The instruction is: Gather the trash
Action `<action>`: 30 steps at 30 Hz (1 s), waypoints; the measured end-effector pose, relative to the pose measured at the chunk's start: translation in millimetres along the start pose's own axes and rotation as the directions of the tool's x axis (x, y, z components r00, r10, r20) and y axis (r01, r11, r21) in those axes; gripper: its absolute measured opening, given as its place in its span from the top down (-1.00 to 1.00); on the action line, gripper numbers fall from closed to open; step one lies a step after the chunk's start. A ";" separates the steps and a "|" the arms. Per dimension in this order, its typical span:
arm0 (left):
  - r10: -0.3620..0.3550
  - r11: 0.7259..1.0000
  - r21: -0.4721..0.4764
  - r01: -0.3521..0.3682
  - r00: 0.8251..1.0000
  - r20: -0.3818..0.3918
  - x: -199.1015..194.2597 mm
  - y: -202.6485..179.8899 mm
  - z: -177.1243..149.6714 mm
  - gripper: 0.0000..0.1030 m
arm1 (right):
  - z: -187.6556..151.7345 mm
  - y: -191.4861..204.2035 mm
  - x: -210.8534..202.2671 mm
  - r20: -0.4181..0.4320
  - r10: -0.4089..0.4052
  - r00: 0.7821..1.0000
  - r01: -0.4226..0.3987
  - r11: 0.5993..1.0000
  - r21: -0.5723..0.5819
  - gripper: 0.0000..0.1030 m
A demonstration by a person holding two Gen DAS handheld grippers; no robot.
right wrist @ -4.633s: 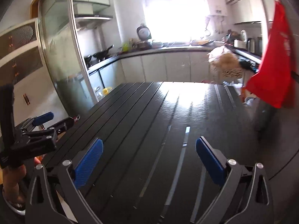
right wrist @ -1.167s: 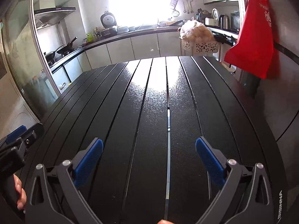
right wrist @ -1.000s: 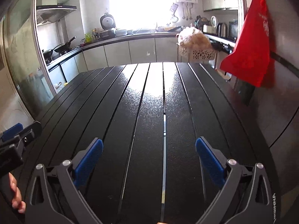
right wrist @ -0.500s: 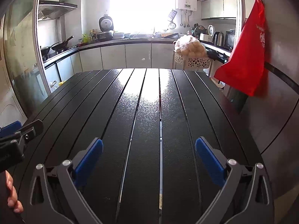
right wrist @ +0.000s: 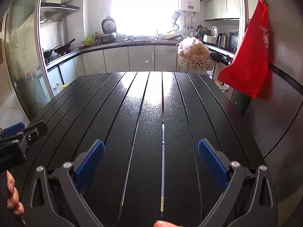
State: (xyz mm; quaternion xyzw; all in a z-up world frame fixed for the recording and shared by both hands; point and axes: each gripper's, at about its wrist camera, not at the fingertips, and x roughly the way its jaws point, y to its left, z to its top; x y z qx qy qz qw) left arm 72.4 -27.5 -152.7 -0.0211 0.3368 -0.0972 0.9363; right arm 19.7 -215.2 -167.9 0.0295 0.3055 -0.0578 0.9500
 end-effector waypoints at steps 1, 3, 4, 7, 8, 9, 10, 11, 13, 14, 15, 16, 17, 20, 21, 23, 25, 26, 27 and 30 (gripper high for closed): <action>-0.002 1.000 -0.004 0.002 1.000 0.003 -1.4 0.0 0.5 -0.85 | -0.4 -0.7 -0.6 0.002 0.000 1.000 0.000 1.000 0.002 -0.93; -0.005 1.000 -0.010 0.005 1.000 0.011 -4.3 0.0 1.8 -0.85 | -1.1 -2.1 -1.3 0.001 0.000 1.000 0.000 1.000 0.010 -0.93; 0.002 1.000 -0.012 -0.002 1.000 0.016 -5.8 -0.2 2.9 -0.85 | -1.6 -2.5 -1.6 0.000 0.000 1.000 0.000 1.000 0.015 -0.93; 0.006 1.000 -0.010 -0.005 0.999 0.038 -11.8 -1.7 5.3 -0.85 | -4.5 -5.0 -2.8 -0.002 0.000 1.000 0.000 1.000 0.022 -0.93; -0.001 1.000 -0.011 0.001 0.999 0.045 -13.9 -2.0 6.1 -0.85 | -5.4 -5.3 -3.2 -0.002 -0.002 1.000 0.002 1.000 0.022 -0.93; -0.016 1.000 -0.015 0.017 0.998 0.053 -16.4 -1.6 7.1 -0.85 | -6.3 -4.6 -3.6 -0.002 -0.002 1.000 0.003 1.000 0.023 -0.93; -0.023 1.000 -0.019 0.024 0.998 0.058 -18.0 -1.3 8.3 -0.85 | -7.1 -4.8 -3.6 -0.004 -0.002 1.000 0.002 1.000 0.024 -0.93; -0.022 1.000 -0.020 0.023 0.998 0.061 -18.6 -1.6 9.4 -0.85 | -7.9 -5.1 -4.0 -0.005 -0.002 1.000 0.002 1.000 0.024 -0.93; -0.003 1.000 -0.018 0.005 0.998 0.066 -20.0 -3.0 11.5 -0.85 | -8.8 -4.2 -5.0 -0.005 -0.005 1.000 0.005 1.000 0.023 -0.93; 0.007 1.000 -0.020 -0.006 0.998 0.069 -20.6 -2.8 12.2 -0.85 | -9.1 -3.7 -5.7 -0.005 -0.007 1.000 0.007 1.000 0.022 -0.93; 0.016 1.000 -0.023 -0.014 0.997 0.073 -21.0 -2.4 12.7 -0.85 | -9.5 -3.5 -6.1 -0.004 -0.009 1.000 0.009 1.000 0.021 -0.93; 0.026 0.999 -0.027 -0.024 0.996 0.081 -21.7 -2.1 13.2 -0.85 | -10.0 -3.1 -6.6 -0.004 -0.010 1.000 0.010 1.000 0.021 -0.93; 0.031 0.999 -0.029 -0.029 0.996 0.087 -22.5 -1.9 13.0 -0.85 | -9.9 -2.9 -6.7 -0.004 -0.011 1.000 0.011 1.000 0.021 -0.93; 0.046 0.998 -0.034 -0.043 0.994 0.100 -24.1 -0.3 12.8 -0.85 | -10.9 -3.3 -7.5 -0.004 -0.015 1.000 0.015 1.000 0.020 -0.93; 0.057 0.998 -0.036 -0.054 0.993 0.101 -24.1 -0.3 12.9 -0.85 | -11.5 -3.5 -8.0 -0.004 -0.016 1.000 0.016 1.000 0.021 -0.93; 0.087 0.996 -0.039 -0.084 0.991 0.104 -24.6 -0.1 12.4 -0.85 | -12.3 -4.5 -8.4 -0.004 -0.017 1.000 0.017 1.000 0.023 -0.93; 0.104 0.994 -0.039 -0.101 0.989 0.108 -25.3 -0.2 11.6 -0.85 | -12.5 -5.4 -8.4 -0.005 -0.018 1.000 0.018 1.000 0.025 -0.93; 0.103 0.994 -0.036 -0.100 0.989 0.108 -25.5 -0.8 11.6 -0.85 | -13.4 -4.6 -9.0 -0.005 -0.019 1.000 0.019 0.999 0.025 -0.93; 0.098 0.995 -0.032 -0.095 0.990 0.105 -24.9 -1.7 11.5 -0.85 | -13.1 -4.6 -9.1 -0.005 -0.019 1.000 0.020 0.999 0.025 -0.93; 0.097 0.995 -0.027 -0.095 0.991 0.092 -22.8 -1.9 12.5 -0.85 | -13.4 -5.2 -9.4 -0.004 -0.017 1.000 0.018 0.999 0.027 -0.93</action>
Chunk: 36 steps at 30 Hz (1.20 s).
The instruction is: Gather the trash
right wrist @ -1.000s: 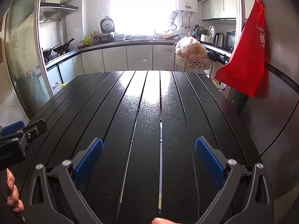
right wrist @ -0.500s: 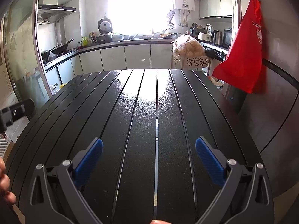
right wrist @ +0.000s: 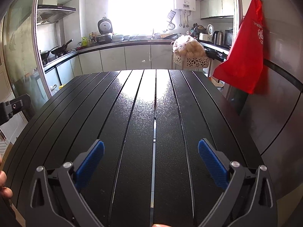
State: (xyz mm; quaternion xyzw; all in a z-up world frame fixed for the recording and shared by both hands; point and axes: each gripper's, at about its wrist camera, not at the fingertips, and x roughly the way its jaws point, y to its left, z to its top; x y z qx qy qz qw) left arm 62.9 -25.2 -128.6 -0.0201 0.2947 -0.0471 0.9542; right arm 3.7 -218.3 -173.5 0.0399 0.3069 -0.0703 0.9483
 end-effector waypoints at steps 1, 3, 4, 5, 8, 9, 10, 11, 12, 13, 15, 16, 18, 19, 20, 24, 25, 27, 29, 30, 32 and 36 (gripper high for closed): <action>0.002 1.000 0.004 -0.002 1.000 -0.002 0.6 -0.8 -0.3 -0.85 | -0.4 -0.8 -0.5 0.000 0.000 1.000 0.000 1.000 0.002 -0.93; 0.005 1.000 0.013 -0.005 1.000 -0.005 1.7 -1.6 -1.1 -0.85 | -0.6 -2.1 -0.8 0.000 0.000 1.000 0.000 1.000 0.004 -0.93; 0.005 1.000 0.018 -0.005 1.000 -0.009 2.3 -2.8 -1.5 -0.85 | -0.9 -2.8 -0.9 -0.001 -0.001 1.000 0.001 1.000 0.006 -0.93; 0.004 1.000 0.019 -0.003 1.000 -0.010 2.5 -4.0 -1.5 -0.85 | -1.3 -3.4 -0.9 -0.001 0.000 1.000 0.000 1.000 0.007 -0.93; 0.000 1.000 0.023 0.000 1.000 -0.012 2.6 -5.3 -1.5 -0.85 | -2.3 -4.6 -0.8 -0.003 -0.001 1.000 0.001 1.000 0.011 -0.93; 0.000 1.000 0.024 0.001 1.000 -0.014 2.9 -5.9 -1.6 -0.85 | -2.7 -4.7 -0.9 -0.004 -0.001 1.000 0.001 1.000 0.012 -0.93; 0.000 1.000 0.024 0.001 1.000 -0.015 2.9 -6.6 -1.9 -0.85 | -3.0 -4.8 -0.7 -0.004 -0.001 1.000 0.002 1.000 0.012 -0.93; -0.001 1.000 0.023 0.001 1.000 -0.017 3.1 -6.9 -2.0 -0.85 | -2.8 -5.0 -0.7 -0.004 -0.001 1.000 0.001 1.000 0.012 -0.93; -0.001 1.000 0.023 0.001 1.000 -0.018 3.2 -7.2 -2.4 -0.85 | -2.7 -5.0 -0.7 -0.004 -0.001 1.000 0.001 1.000 0.012 -0.93; -0.001 1.000 0.025 0.002 1.000 -0.021 3.8 -7.8 -2.6 -0.85 | -2.9 -5.9 -0.5 -0.005 -0.001 1.000 0.001 1.000 0.014 -0.93; 0.002 1.000 0.031 -0.001 1.000 -0.026 4.6 -8.1 -3.7 -0.85 | -3.6 -7.2 -0.1 -0.007 -0.001 1.000 0.002 1.000 0.017 -0.93; 0.003 0.999 0.034 -0.002 1.000 -0.027 4.8 -9.8 -4.1 -0.85 | -4.1 -7.8 0.0 -0.007 -0.001 1.000 0.002 1.000 0.019 -0.93; 0.003 0.999 0.039 -0.002 1.000 -0.031 5.6 -10.9 -5.1 -0.85 | -4.8 -7.5 0.0 -0.008 -0.002 1.000 0.002 1.000 0.022 -0.93; 0.002 0.999 0.040 -0.001 0.999 -0.033 6.1 -11.2 -5.9 -0.85 | -4.7 -7.5 0.3 -0.009 -0.002 1.000 0.002 1.000 0.022 -0.93; 0.001 0.999 0.041 0.001 0.999 -0.034 6.1 -11.9 -6.5 -0.85 | -5.1 -7.7 0.4 -0.010 -0.003 1.000 0.003 1.000 0.022 -0.93; 0.000 0.999 0.048 0.002 0.999 -0.038 6.1 -13.9 -9.1 -0.85 | -5.8 -7.6 0.0 -0.010 -0.003 1.000 0.003 1.000 0.022 -0.93; 0.000 0.999 0.049 0.002 0.999 -0.040 6.4 -14.4 -9.7 -0.85 | -6.2 -7.6 -0.1 -0.010 -0.003 1.000 0.003 1.000 0.023 -0.93; -0.002 0.999 0.050 0.004 0.999 -0.043 6.0 -14.0 -11.4 -0.85 | -6.0 -7.7 0.1 -0.010 -0.002 1.000 0.003 1.000 0.024 -0.93; -0.004 0.999 0.052 0.006 0.999 -0.047 6.9 -14.5 -11.9 -0.85 | -6.3 -8.2 0.3 -0.010 -0.003 1.000 0.004 1.000 0.024 -0.93; -0.004 0.999 0.054 0.007 0.999 -0.049 7.3 -14.6 -12.3 -0.85 | -6.2 -8.3 0.3 -0.010 -0.003 1.000 0.003 1.000 0.024 -0.93; -0.005 0.998 0.055 0.008 0.999 -0.051 8.1 -15.2 -12.2 -0.85 | -6.7 -8.4 0.4 -0.011 -0.002 1.000 0.003 1.000 0.025 -0.93; -0.003 0.998 0.057 0.006 0.998 -0.055 9.5 -15.8 -12.6 -0.85 | -7.7 -9.3 0.6 -0.013 -0.003 1.000 0.004 1.000 0.027 -0.93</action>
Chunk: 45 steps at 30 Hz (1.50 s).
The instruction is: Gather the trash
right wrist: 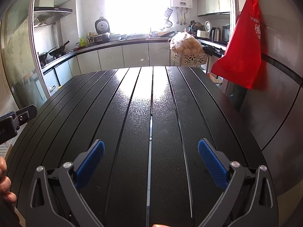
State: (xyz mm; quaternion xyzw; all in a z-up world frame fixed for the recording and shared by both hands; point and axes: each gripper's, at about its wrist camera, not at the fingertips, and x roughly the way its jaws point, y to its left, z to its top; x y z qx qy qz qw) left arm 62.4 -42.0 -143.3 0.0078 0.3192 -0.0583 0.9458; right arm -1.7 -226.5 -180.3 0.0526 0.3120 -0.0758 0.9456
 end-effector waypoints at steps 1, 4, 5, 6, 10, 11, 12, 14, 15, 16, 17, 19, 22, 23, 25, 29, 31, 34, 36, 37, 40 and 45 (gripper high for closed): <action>-0.001 1.000 0.000 0.001 1.000 -0.002 0.5 0.3 -0.5 -0.85 | 0.1 0.0 0.0 0.000 0.000 1.000 0.000 1.000 0.000 -0.93; 0.000 1.000 0.003 0.000 1.000 -0.006 1.1 0.1 -2.0 -0.85 | 0.4 1.1 0.5 -0.001 -0.001 1.000 0.001 1.000 -0.002 -0.93; -0.001 1.000 0.003 0.001 1.000 -0.007 1.2 0.1 -2.3 -0.85 | 0.1 1.3 0.6 -0.001 0.000 1.000 0.000 1.000 -0.003 -0.93; -0.002 1.000 0.003 0.002 1.000 -0.009 1.9 0.0 -2.5 -0.85 | -0.1 2.1 0.5 -0.001 -0.001 1.000 0.001 1.000 -0.003 -0.93; -0.002 1.000 0.005 0.002 1.000 -0.015 3.4 -1.6 -3.3 -0.85 | -0.1 2.4 0.6 -0.002 -0.002 1.000 0.002 1.000 -0.003 -0.93; -0.002 1.000 0.006 0.002 1.000 -0.015 3.4 -1.5 -3.4 -0.85 | -0.2 2.5 0.7 -0.002 -0.003 1.000 0.003 1.000 -0.003 -0.93; -0.002 1.000 0.006 0.002 1.000 -0.016 3.4 -1.6 -3.3 -0.85 | -0.1 2.4 0.8 -0.003 -0.003 1.000 0.003 1.000 -0.003 -0.93; -0.002 1.000 0.008 0.003 1.000 -0.018 3.0 -1.9 -4.7 -0.85 | 0.4 2.5 1.3 -0.004 -0.005 1.000 0.005 1.000 -0.003 -0.93; -0.003 1.000 0.009 0.003 1.000 -0.017 2.8 -1.8 -5.4 -0.85 | 0.4 2.5 1.4 -0.004 -0.006 1.000 0.006 1.000 -0.004 -0.93; -0.004 1.000 0.009 0.004 1.000 -0.017 2.7 -1.7 -6.0 -0.85 | 0.4 2.6 1.6 -0.004 -0.007 1.000 0.007 1.000 -0.005 -0.93; -0.004 1.000 0.009 0.004 1.000 -0.018 3.5 -2.2 -5.4 -0.85 | 0.8 2.6 1.8 -0.004 -0.009 1.000 0.009 1.000 -0.006 -0.93; -0.006 1.000 0.009 0.006 1.000 -0.020 3.9 -2.2 -6.5 -0.85 | 1.3 2.3 1.5 -0.002 -0.012 1.000 0.012 1.000 -0.006 -0.93; -0.007 1.000 0.010 0.007 1.000 -0.020 3.8 -1.6 -7.4 -0.85 | 1.8 1.9 1.8 -0.003 -0.016 1.000 0.016 1.000 -0.005 -0.93; -0.007 1.000 0.011 0.007 1.000 -0.019 3.5 -1.2 -7.7 -0.85 | 1.7 2.1 1.8 -0.003 -0.017 1.000 0.017 1.000 -0.005 -0.93; -0.008 1.000 0.009 0.008 1.000 -0.019 3.7 0.1 -8.1 -0.85 | 2.4 2.5 1.7 -0.003 -0.018 1.000 0.018 1.000 -0.006 -0.93; -0.006 1.000 0.010 0.006 1.000 -0.022 3.9 -0.7 -7.6 -0.85 | 2.6 3.9 0.8 -0.002 -0.020 1.000 0.020 1.000 -0.008 -0.93; -0.006 1.000 0.009 0.006 1.000 -0.023 4.5 -0.9 -7.2 -0.85 | 2.6 4.0 0.9 -0.003 -0.020 1.000 0.020 1.000 -0.008 -0.93; -0.005 1.000 0.013 0.005 1.000 -0.024 4.0 -2.1 -8.4 -0.85 | 3.1 4.0 0.6 -0.003 -0.020 1.000 0.020 1.000 -0.009 -0.93; -0.006 1.000 0.013 0.006 1.000 -0.026 4.0 -1.7 -8.3 -0.85 | 3.1 4.1 0.6 -0.002 -0.021 1.000 0.021 1.000 -0.009 -0.93; -0.006 1.000 0.014 0.007 1.000 -0.027 3.9 -2.1 -8.7 -0.85 | 3.3 4.0 0.7 -0.002 -0.022 1.000 0.022 1.000 -0.009 -0.93; -0.007 1.000 0.014 0.008 1.000 -0.028 3.9 -2.6 -9.1 -0.85 | 3.5 3.6 0.9 -0.003 -0.022 1.000 0.022 1.000 -0.010 -0.93; -0.011 1.000 0.018 0.011 1.000 -0.029 4.6 -3.7 -10.5 -0.85 | 3.9 3.6 1.1 -0.004 -0.025 1.000 0.025 1.000 -0.013 -0.93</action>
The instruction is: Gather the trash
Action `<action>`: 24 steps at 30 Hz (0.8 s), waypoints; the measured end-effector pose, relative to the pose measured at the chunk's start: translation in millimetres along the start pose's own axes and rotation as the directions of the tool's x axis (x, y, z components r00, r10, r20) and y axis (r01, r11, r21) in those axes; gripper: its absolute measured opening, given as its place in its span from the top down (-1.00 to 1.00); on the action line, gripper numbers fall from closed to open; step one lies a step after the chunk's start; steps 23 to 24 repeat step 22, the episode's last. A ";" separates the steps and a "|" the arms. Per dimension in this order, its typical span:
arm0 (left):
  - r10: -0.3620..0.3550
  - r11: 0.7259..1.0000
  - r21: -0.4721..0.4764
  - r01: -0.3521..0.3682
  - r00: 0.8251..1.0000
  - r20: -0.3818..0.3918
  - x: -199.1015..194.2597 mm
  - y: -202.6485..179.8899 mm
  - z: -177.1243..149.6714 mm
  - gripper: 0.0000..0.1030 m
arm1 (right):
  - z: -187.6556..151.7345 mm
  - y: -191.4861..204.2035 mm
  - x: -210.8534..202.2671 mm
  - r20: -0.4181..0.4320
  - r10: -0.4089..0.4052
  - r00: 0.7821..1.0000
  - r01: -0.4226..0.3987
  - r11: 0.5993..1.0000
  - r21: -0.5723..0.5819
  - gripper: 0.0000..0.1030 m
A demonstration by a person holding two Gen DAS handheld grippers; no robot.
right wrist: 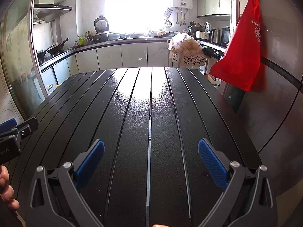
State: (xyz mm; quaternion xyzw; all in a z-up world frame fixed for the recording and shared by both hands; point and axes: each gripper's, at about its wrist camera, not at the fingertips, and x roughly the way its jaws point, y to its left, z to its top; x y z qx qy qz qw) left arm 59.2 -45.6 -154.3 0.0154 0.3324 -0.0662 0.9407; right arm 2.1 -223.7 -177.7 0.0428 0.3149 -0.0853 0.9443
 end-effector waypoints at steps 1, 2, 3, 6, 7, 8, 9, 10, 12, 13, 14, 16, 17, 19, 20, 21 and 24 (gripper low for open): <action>0.000 1.000 0.001 0.000 1.000 -0.001 0.2 -0.4 -0.3 -0.85 | 0.0 -0.1 0.0 -0.001 0.000 1.000 0.000 1.000 0.000 -0.93; 0.000 1.000 0.002 0.000 1.000 -0.002 0.5 -0.5 -0.7 -0.85 | 0.2 0.1 -0.1 0.000 0.000 1.000 0.000 1.000 0.001 -0.93; 0.000 1.000 0.004 0.000 1.000 -0.003 0.9 -1.1 -1.4 -0.85 | 0.3 0.0 -0.1 0.000 0.001 1.000 -0.001 1.000 0.001 -0.93; -0.002 1.000 0.003 0.002 1.000 -0.004 1.3 -1.0 -1.6 -0.85 | 0.3 0.0 0.0 0.000 0.000 1.000 0.000 1.000 0.000 -0.93; -0.004 1.000 0.001 0.004 1.000 -0.003 1.3 -0.9 -2.3 -0.85 | 0.2 -0.1 -0.1 0.000 0.000 1.000 0.000 1.000 0.000 -0.93; -0.005 1.000 -0.001 0.005 1.000 -0.001 1.2 -1.0 -2.6 -0.85 | 0.1 -0.2 -0.1 -0.001 0.001 1.000 -0.001 1.000 0.001 -0.93; -0.005 1.000 0.000 0.005 1.000 0.004 0.6 -1.2 -3.3 -0.85 | 0.1 -0.1 0.1 -0.002 0.002 1.000 -0.002 1.000 0.002 -0.93; -0.004 1.000 0.003 0.004 1.000 0.009 0.2 -1.3 -3.8 -0.85 | 0.1 0.1 0.0 -0.002 0.001 1.000 -0.001 1.000 0.001 -0.93; 0.001 1.000 0.012 -0.001 1.000 0.018 -0.4 -2.2 -4.4 -0.85 | 0.0 -0.9 0.4 -0.002 0.000 1.000 0.000 1.000 0.000 -0.93; 0.000 1.000 0.016 -0.001 1.000 0.018 -0.6 -2.9 -4.6 -0.85 | 0.1 -0.9 0.4 -0.003 0.001 1.000 -0.001 1.000 0.001 -0.93; -0.002 1.000 0.017 0.002 1.000 0.015 -0.3 -3.1 -4.1 -0.85 | -0.1 -1.2 0.6 -0.003 0.001 1.000 -0.001 1.000 0.002 -0.93; -0.001 1.000 0.007 0.001 1.000 0.001 2.2 -1.4 -3.1 -0.85 | -0.4 -1.4 1.0 -0.004 0.001 1.000 -0.001 1.000 0.001 -0.93; -0.001 1.000 0.002 0.001 1.000 -0.006 3.5 -0.1 -2.4 -0.85 | -0.4 -1.4 1.1 -0.005 0.001 1.000 -0.001 1.000 0.002 -0.93; -0.002 1.000 -0.012 0.001 1.000 -0.014 5.4 3.1 -2.0 -0.85 | -0.5 -2.1 2.5 -0.008 0.005 1.000 -0.005 1.000 0.001 -0.93; -0.003 1.000 -0.015 0.002 1.000 -0.015 5.9 4.3 -2.2 -0.85 | -1.2 -1.8 3.8 -0.010 0.004 1.000 -0.004 1.000 -0.001 -0.93; -0.003 1.000 -0.012 0.003 1.000 -0.017 7.1 5.3 -2.0 -0.85 | -1.4 -1.5 5.5 -0.012 0.002 1.000 -0.002 1.000 -0.002 -0.93; -0.003 1.000 -0.006 0.003 1.000 -0.016 8.2 5.5 -2.1 -0.85 | -1.1 -0.8 7.4 -0.016 -0.001 1.000 0.001 1.000 -0.004 -0.93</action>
